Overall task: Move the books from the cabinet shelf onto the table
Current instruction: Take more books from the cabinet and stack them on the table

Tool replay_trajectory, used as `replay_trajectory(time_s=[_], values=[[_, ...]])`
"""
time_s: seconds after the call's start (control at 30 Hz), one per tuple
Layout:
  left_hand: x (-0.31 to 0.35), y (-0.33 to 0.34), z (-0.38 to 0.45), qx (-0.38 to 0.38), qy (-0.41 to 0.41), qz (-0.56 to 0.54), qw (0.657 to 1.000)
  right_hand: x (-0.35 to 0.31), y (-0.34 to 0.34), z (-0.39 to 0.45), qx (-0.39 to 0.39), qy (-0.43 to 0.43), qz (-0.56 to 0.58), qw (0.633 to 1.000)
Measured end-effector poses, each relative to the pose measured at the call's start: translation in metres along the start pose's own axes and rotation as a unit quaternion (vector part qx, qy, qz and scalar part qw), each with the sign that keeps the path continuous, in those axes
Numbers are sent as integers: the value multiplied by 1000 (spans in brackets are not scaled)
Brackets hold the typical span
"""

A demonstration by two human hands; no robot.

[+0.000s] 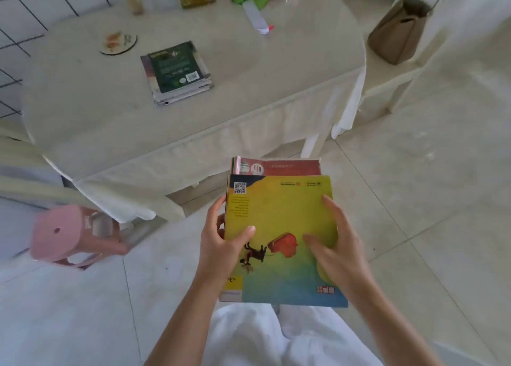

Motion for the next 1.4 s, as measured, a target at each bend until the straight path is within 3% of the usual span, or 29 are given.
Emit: replay_trajectory(time_s=[0.5,0.73,0.93,1.17,1.27,1.4], values=[[58,31,141,166,-32,-99,981,-104,-3,208,-134,-91,-113,980],[74,24,179,234,-44,-142,961,-147,21,270,-191,-131,-100,968],[81,-4,214,283,-40,-180,941,-178,60,313,-221,-111,-94,964],[94,-59,274,248,-29,-176,952,-221,112,365,-312,104,18,944],[103,-88,301,216,-10,-162,963,-238,135,382,-334,109,25,936],[105,-125,340,186,-7,-132,974,-253,165,401,-334,48,13,941]])
Point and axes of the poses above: each hand's wrist, its own z-axis towards the middle knuckle, its own y-axis out of the palm, x = y × z, the point moved 3 cm from there along z, towards the middle knuckle, and after that the axes turned 4 degrees about -z, right-handed, at the moved point
